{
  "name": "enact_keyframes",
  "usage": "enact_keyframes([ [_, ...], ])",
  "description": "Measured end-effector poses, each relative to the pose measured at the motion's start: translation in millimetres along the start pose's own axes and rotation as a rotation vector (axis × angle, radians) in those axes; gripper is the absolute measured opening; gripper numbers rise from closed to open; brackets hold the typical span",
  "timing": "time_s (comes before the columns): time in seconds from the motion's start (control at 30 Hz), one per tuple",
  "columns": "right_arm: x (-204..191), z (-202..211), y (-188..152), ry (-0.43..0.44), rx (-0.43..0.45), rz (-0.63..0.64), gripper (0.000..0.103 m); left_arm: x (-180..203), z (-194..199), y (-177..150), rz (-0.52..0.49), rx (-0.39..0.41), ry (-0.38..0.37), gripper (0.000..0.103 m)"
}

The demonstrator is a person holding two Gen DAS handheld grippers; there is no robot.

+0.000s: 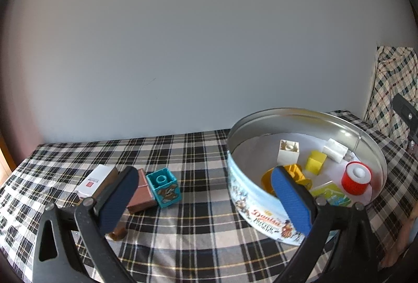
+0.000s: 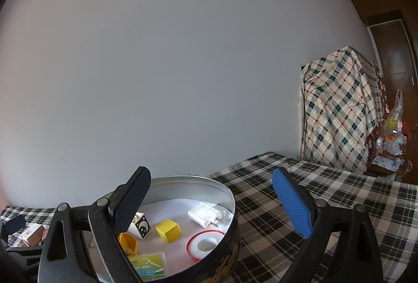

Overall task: Organize rigid objects
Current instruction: 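Withdraw both open tools from the tin toward the remaining items, then grasp the brown comb upright with the right tool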

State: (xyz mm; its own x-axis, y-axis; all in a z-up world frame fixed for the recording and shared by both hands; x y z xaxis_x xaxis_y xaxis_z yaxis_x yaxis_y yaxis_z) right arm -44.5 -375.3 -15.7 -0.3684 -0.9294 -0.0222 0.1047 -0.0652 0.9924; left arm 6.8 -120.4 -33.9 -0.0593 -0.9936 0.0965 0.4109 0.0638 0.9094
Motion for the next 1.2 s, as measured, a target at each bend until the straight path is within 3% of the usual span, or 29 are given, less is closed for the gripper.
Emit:
enact_keyframes([
  [0.97, -127, 16, -19, 0.208, -0.116, 0.013, 0.096, -98, -2, 4, 0.037, -0.042, 0.052, 0.103],
  [1.2, -163, 17, -26, 0.297, -0.167, 0.045, 0.096, -126, -9, 5, 0.034, -0.064, 0.086, 0.103],
])
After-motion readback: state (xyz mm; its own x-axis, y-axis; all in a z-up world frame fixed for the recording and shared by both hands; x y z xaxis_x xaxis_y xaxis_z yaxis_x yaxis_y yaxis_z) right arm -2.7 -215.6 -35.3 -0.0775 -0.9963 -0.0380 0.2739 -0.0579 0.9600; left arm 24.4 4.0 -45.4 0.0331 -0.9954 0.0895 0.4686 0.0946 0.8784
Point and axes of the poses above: each gripper's, at about its wrist camera, not at the fingertips, and z roughly against the way its jaws point, x to its right, y to its top, the point moved 3 cm from there along -z, roughly the way its jaws point, and after that the axes turned 8 degrees about z, right-handed, at the moved point
